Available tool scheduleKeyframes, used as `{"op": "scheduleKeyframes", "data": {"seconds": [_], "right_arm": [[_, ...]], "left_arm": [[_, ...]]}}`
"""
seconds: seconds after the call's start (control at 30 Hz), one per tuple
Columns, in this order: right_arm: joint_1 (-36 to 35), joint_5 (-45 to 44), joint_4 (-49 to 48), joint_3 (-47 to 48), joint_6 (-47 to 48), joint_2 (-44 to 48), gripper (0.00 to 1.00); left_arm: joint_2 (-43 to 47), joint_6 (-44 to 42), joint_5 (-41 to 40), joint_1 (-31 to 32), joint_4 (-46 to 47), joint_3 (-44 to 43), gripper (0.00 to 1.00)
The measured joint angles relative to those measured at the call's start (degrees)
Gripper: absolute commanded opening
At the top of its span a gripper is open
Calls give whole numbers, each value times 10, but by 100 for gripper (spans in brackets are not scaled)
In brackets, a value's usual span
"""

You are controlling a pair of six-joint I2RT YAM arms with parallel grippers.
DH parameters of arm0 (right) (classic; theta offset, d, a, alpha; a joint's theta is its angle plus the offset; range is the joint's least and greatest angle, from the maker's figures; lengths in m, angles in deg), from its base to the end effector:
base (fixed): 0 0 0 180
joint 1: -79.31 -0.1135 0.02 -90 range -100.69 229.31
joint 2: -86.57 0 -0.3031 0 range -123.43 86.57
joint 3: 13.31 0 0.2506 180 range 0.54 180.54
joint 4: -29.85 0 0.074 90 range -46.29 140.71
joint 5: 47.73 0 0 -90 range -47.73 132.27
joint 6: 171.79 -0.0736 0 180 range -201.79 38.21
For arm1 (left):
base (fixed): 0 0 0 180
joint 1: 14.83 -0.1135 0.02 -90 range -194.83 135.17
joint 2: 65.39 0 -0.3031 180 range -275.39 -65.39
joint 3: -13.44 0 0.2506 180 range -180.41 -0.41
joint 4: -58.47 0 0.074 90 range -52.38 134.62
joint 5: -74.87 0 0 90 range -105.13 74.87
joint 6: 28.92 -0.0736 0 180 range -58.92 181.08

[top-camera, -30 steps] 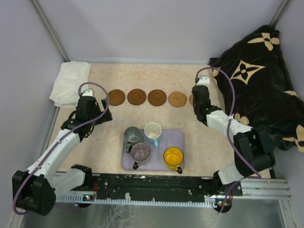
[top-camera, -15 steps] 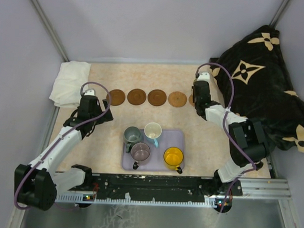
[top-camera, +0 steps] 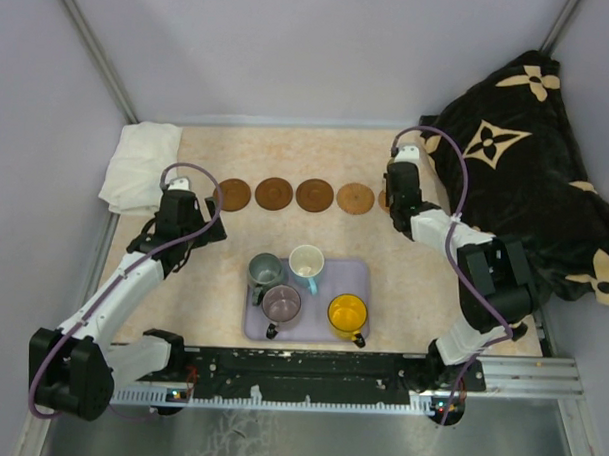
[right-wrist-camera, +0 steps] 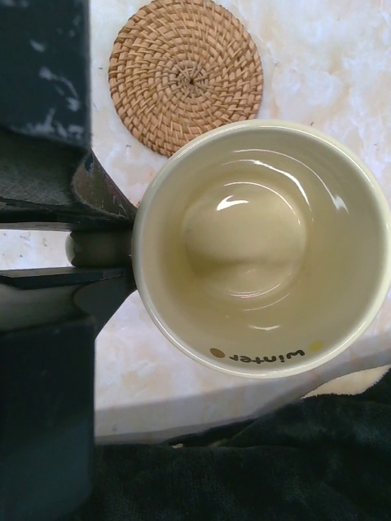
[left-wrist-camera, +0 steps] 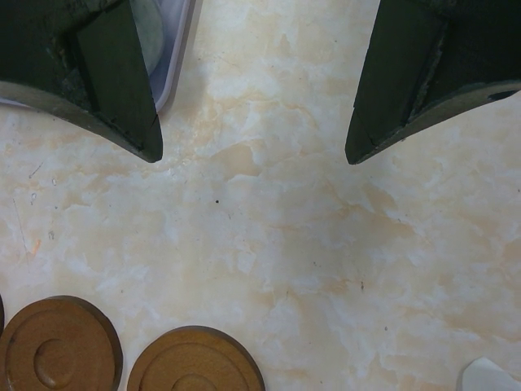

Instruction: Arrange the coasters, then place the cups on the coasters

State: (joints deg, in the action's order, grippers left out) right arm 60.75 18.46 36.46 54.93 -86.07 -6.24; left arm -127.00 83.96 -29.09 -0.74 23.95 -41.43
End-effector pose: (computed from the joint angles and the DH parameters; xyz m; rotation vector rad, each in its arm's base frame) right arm 0.3732 0.0940 0.2389 -0.0131 2.0700 -0.1954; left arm 0.2314 -0.0398 0.2548 -0.2985 2.2463 -0.0622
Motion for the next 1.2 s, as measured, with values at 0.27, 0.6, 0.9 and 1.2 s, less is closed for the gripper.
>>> {"op": "scheduleKeyframes", "data": {"seconds": [0.27, 0.6, 0.9, 1.2], "right_arm": [[0, 0, -1, 0, -2, -2, 0], [0, -1, -8, -19, -7, -14, 0], [0, -2, -9, -23, -13, -23, 0], [0, -6, -13, -31, -20, -24, 0]], "left_arm": [[0, 0, -1, 0, 0, 0, 99], [0, 0, -1, 0, 0, 0, 99], [-2, -2, -1, 0, 1, 0, 99], [-8, -2, -1, 0, 1, 0, 99]]}}
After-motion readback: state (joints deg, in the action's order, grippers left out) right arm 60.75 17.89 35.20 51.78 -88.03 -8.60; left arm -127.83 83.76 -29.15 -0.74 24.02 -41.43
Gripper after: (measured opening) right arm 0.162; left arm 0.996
